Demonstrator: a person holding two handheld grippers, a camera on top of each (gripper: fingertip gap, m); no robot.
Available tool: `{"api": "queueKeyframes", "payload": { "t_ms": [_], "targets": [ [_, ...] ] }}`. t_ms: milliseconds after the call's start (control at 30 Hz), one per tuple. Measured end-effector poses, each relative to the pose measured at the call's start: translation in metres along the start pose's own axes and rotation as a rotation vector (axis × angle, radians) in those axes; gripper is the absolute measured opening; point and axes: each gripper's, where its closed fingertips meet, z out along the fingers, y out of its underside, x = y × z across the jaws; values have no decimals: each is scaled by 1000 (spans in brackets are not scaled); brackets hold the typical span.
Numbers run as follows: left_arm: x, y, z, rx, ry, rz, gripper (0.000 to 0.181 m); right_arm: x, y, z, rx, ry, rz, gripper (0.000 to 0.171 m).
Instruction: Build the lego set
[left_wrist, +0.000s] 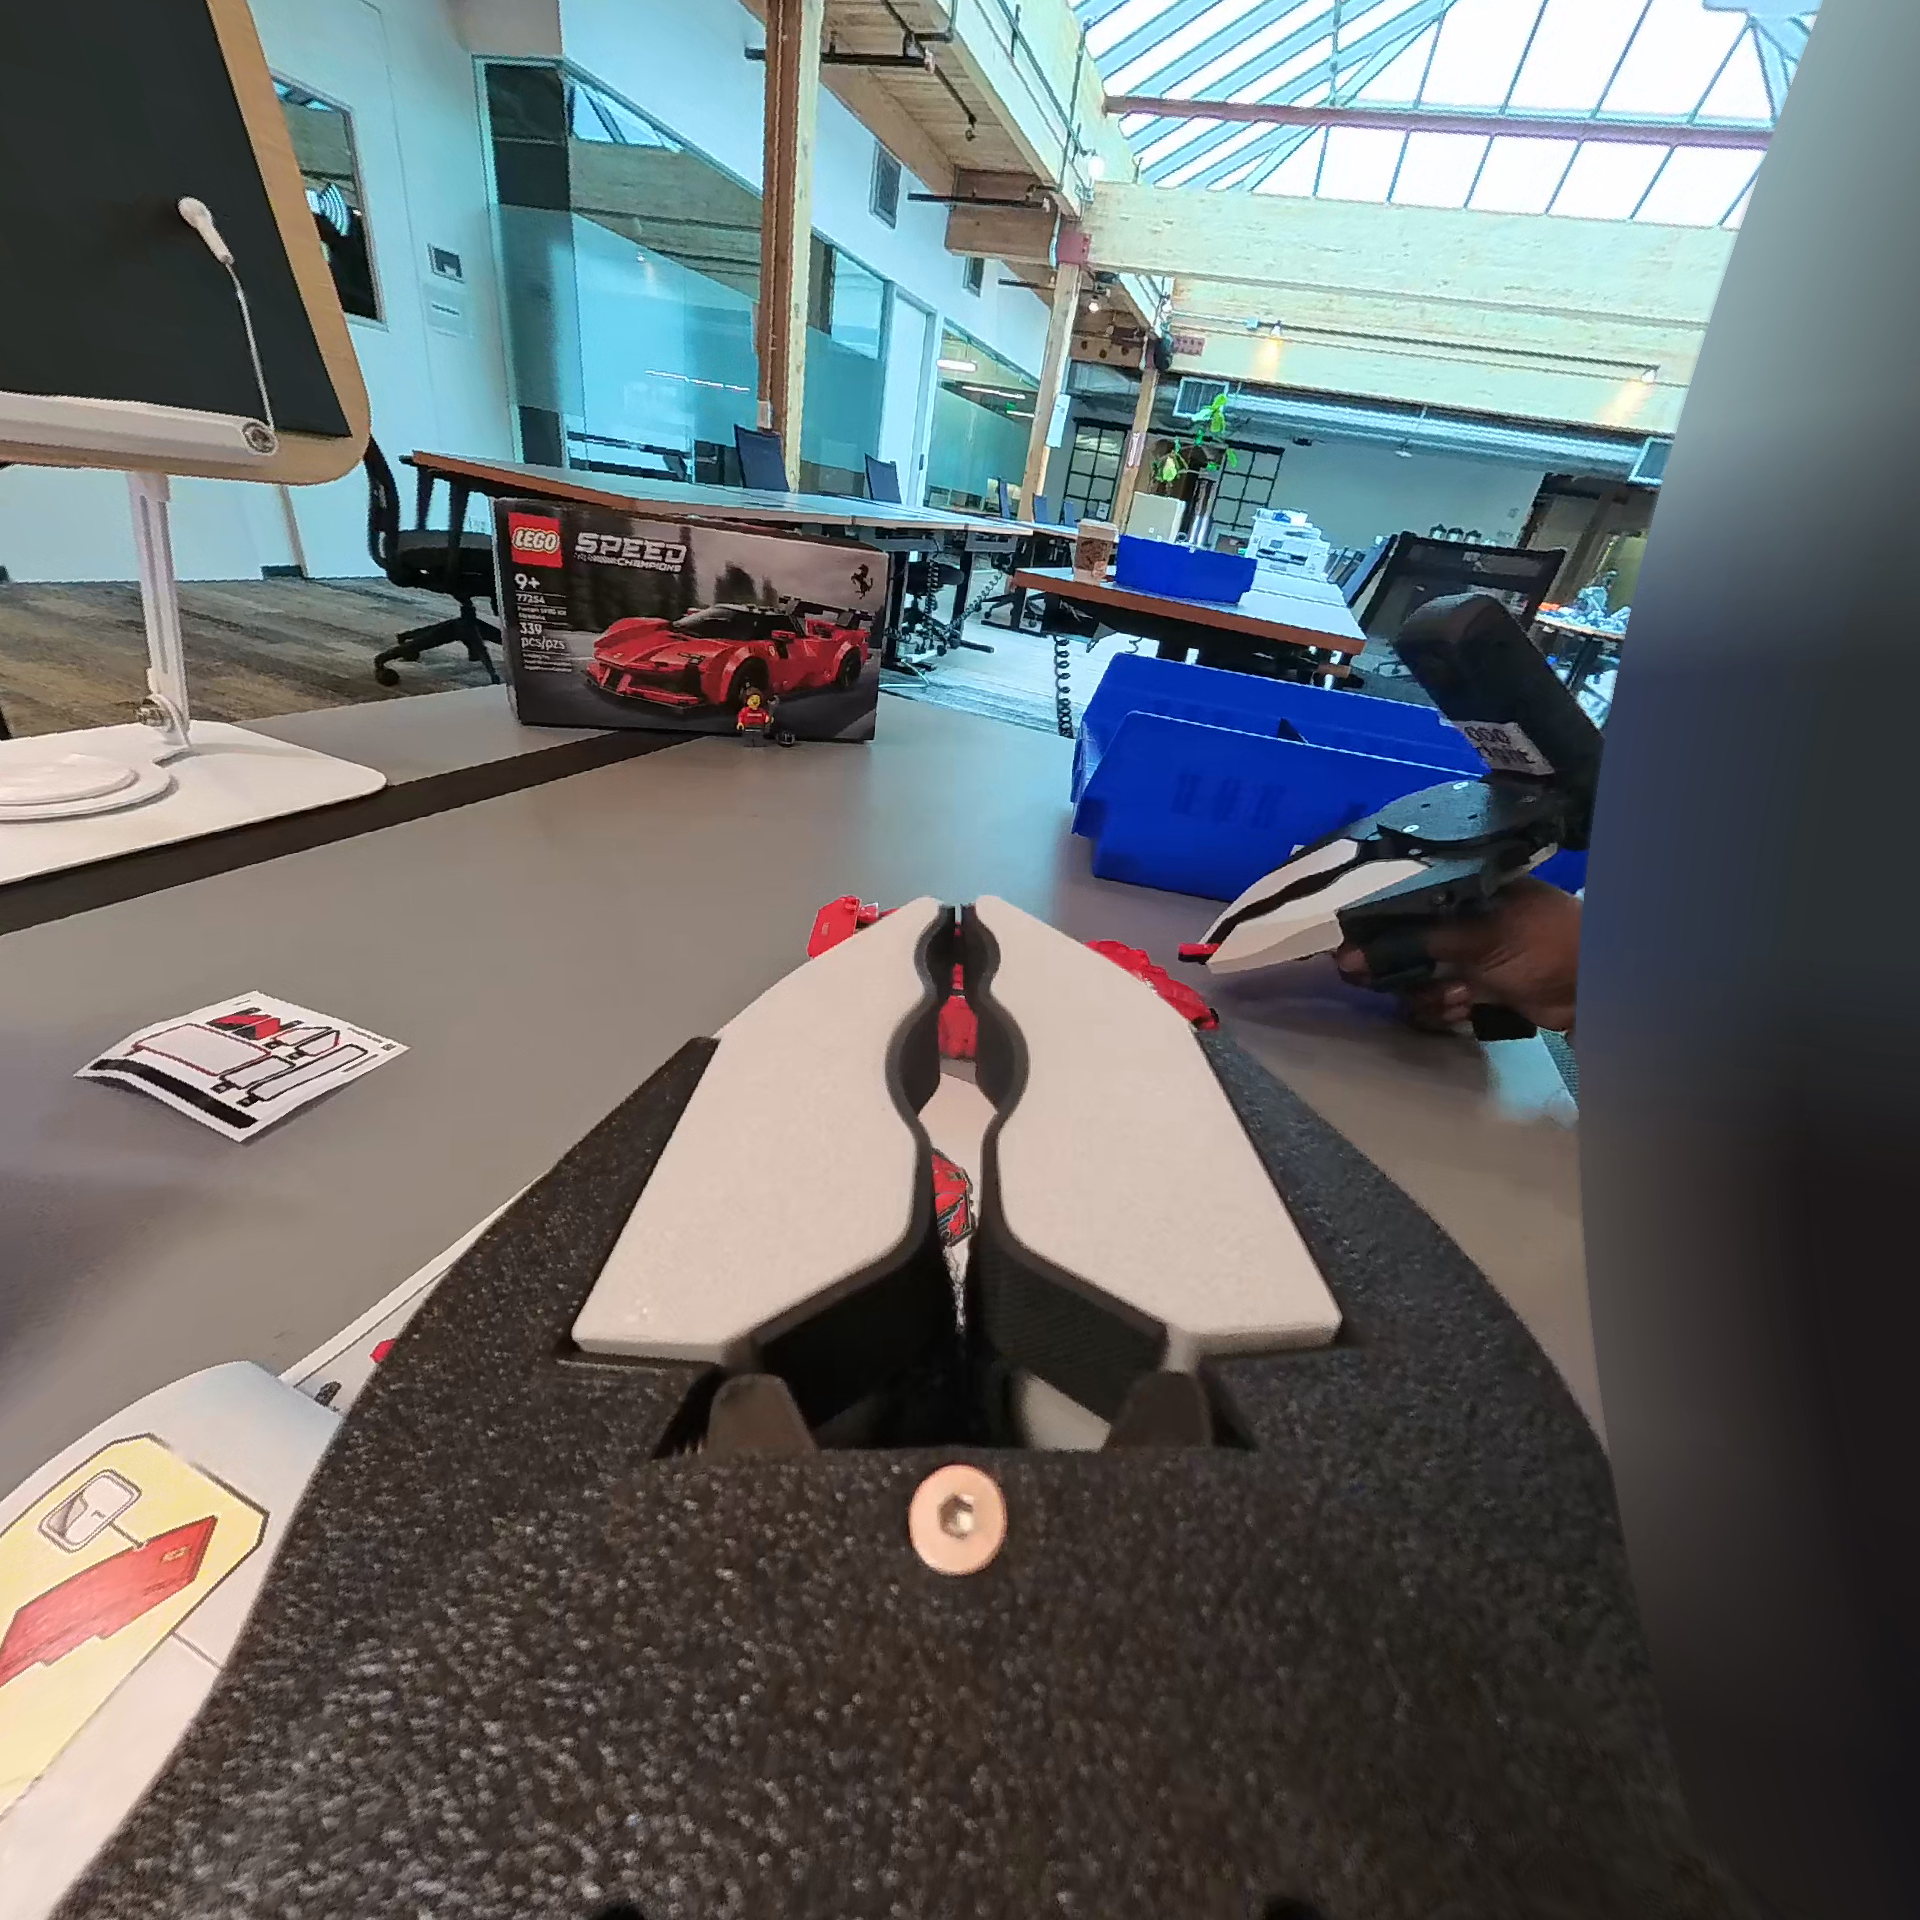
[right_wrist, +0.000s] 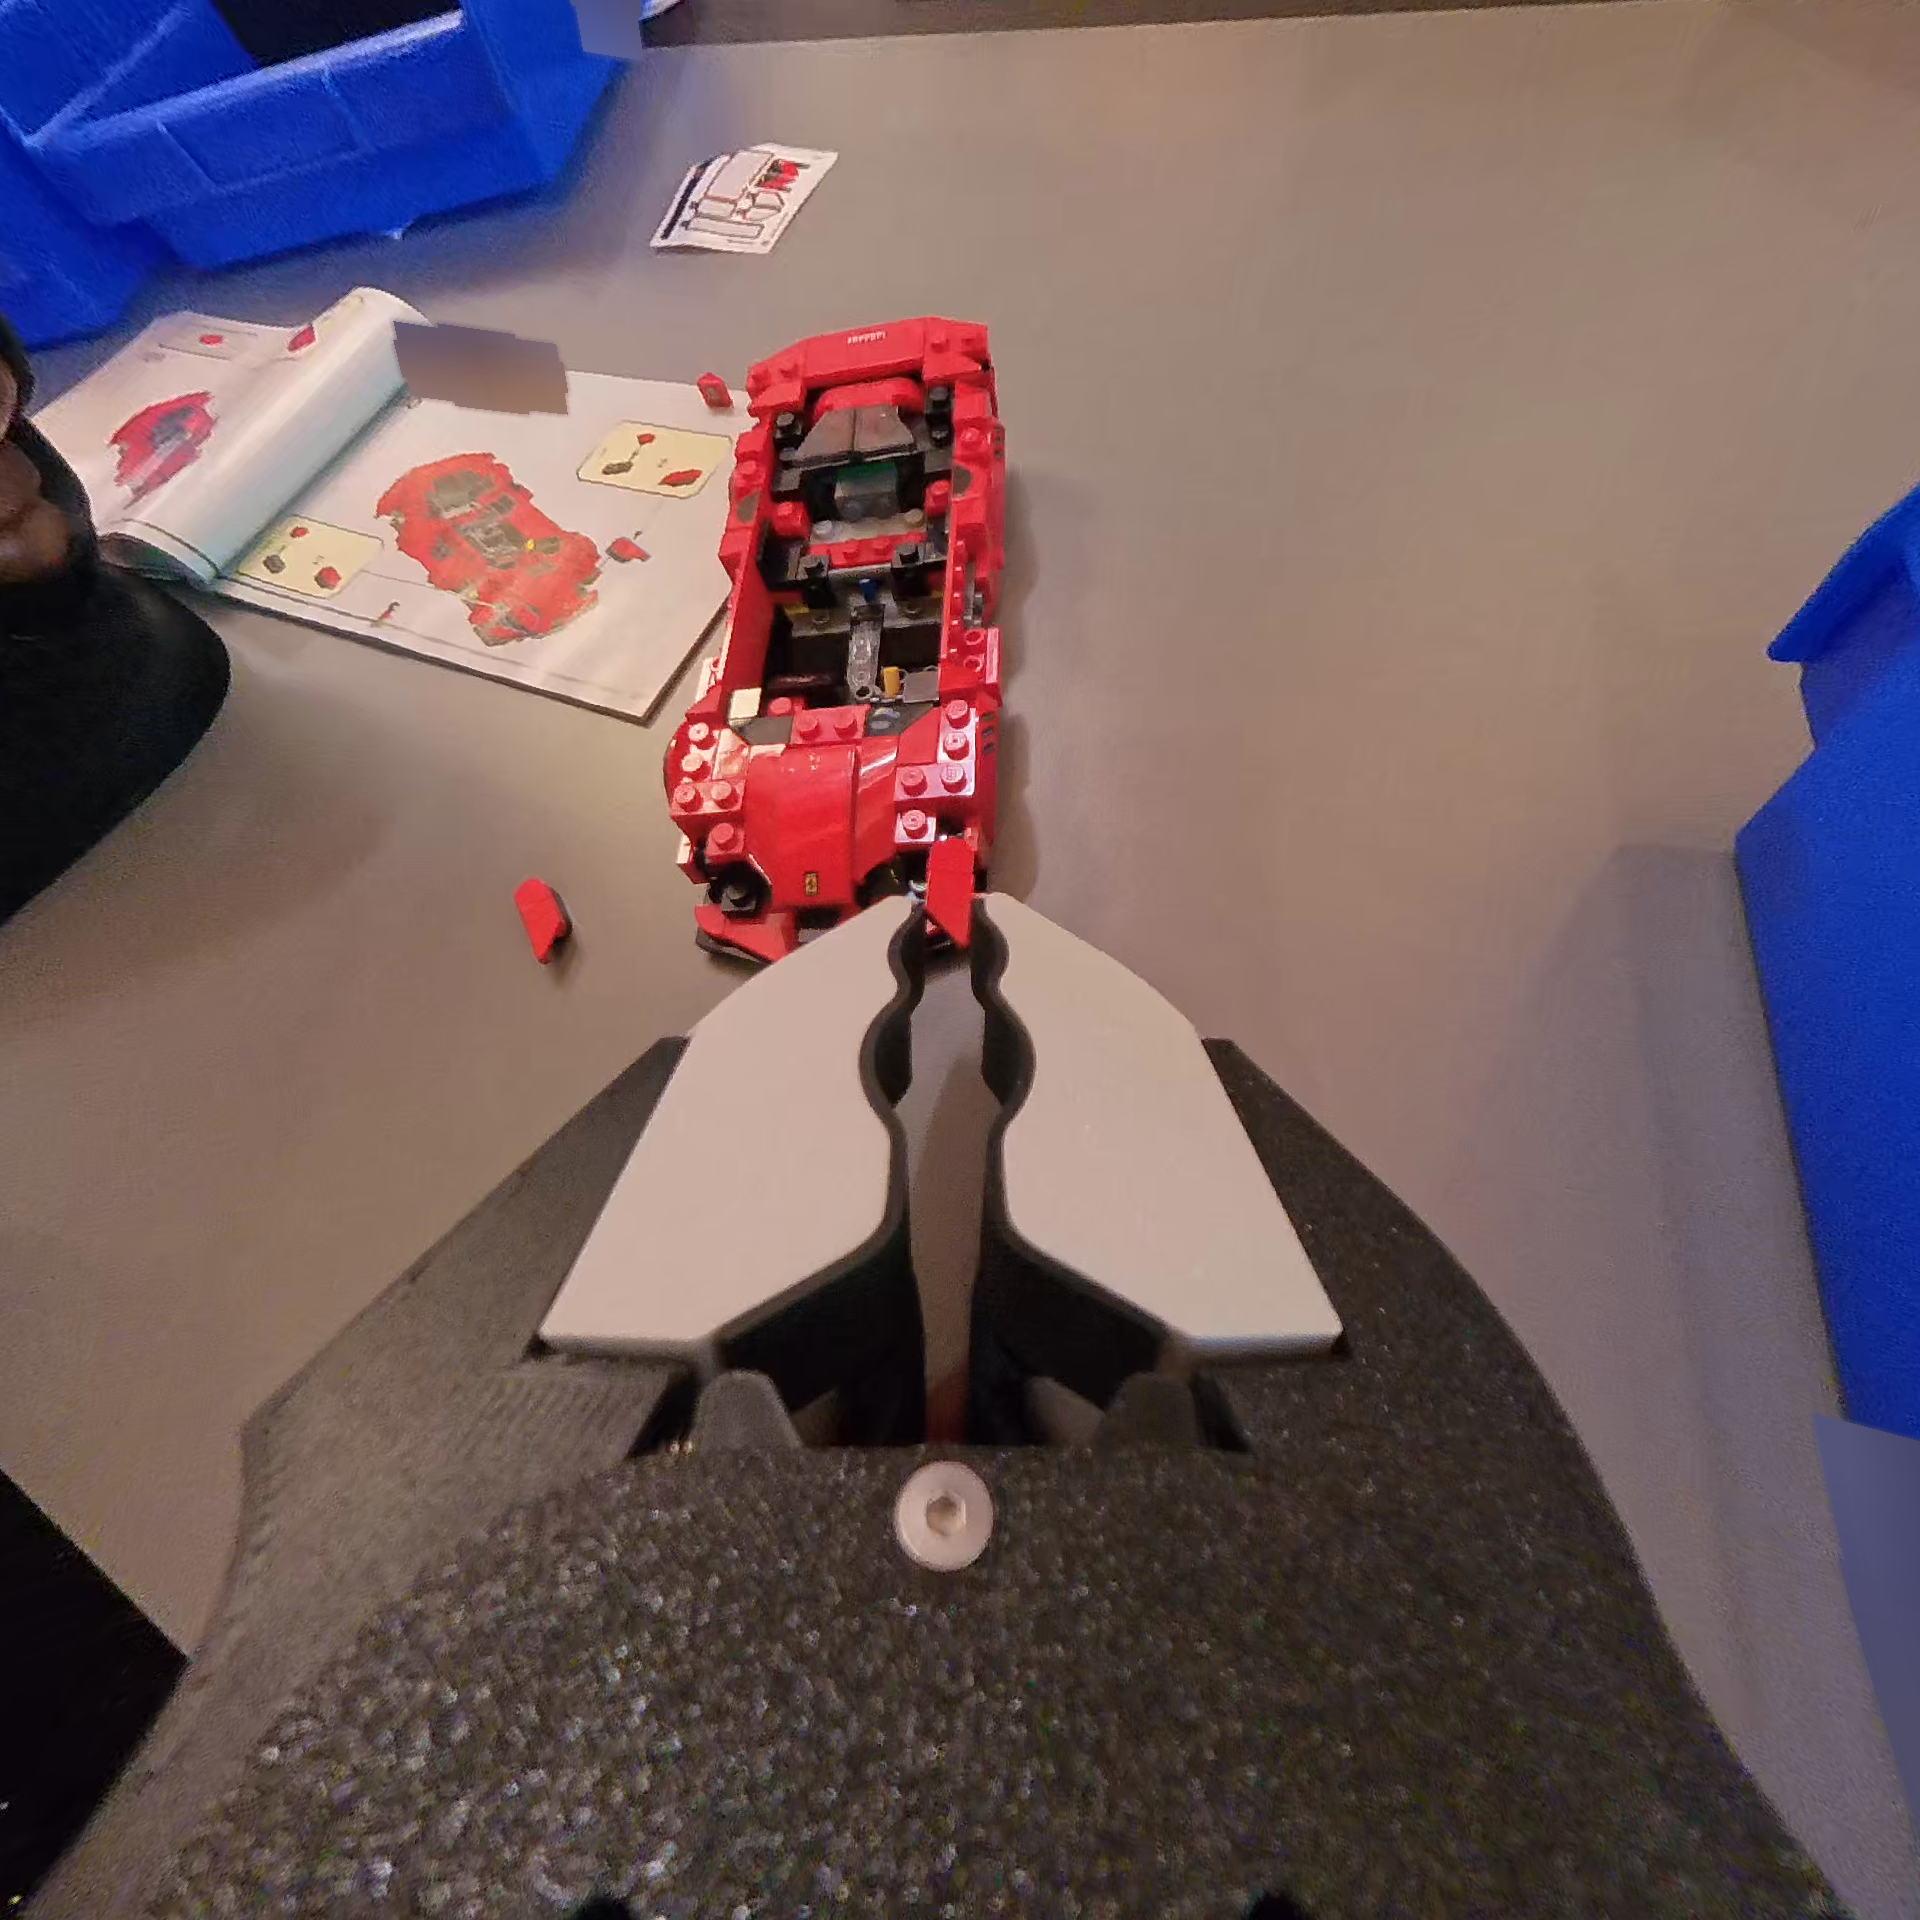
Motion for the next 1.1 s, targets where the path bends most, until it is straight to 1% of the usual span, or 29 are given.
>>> {"api": "queueKeyframes", "payload": {
  "t_ms": [133,267,633,767,867,933,1033,1100],
  "targets": [
    [1,1,1,-5,-3,9,0,-5,8,4,-53,-17,-30,8],
    [0,1,1,-7,-3,6,0,-5,5,6,-40,-17,-30,8],
    [2,2,2,-19,5,15,0,-6,7,12,-73,-4,-45,8],
    [8,6,5,-54,42,31,0,-4,8,12,-81,22,-64,8],
    [19,17,12,-155,117,45,2,-5,10,14,-95,33,-90,8],
    [30,31,19,-288,193,57,5,-5,10,14,-95,33,-93,8],
    [47,54,32,-532,307,119,7,-6,9,14,-93,39,-112,8],
    [57,58,49,-622,373,199,6,-7,9,14,-93,48,-126,8]
  ]
}}
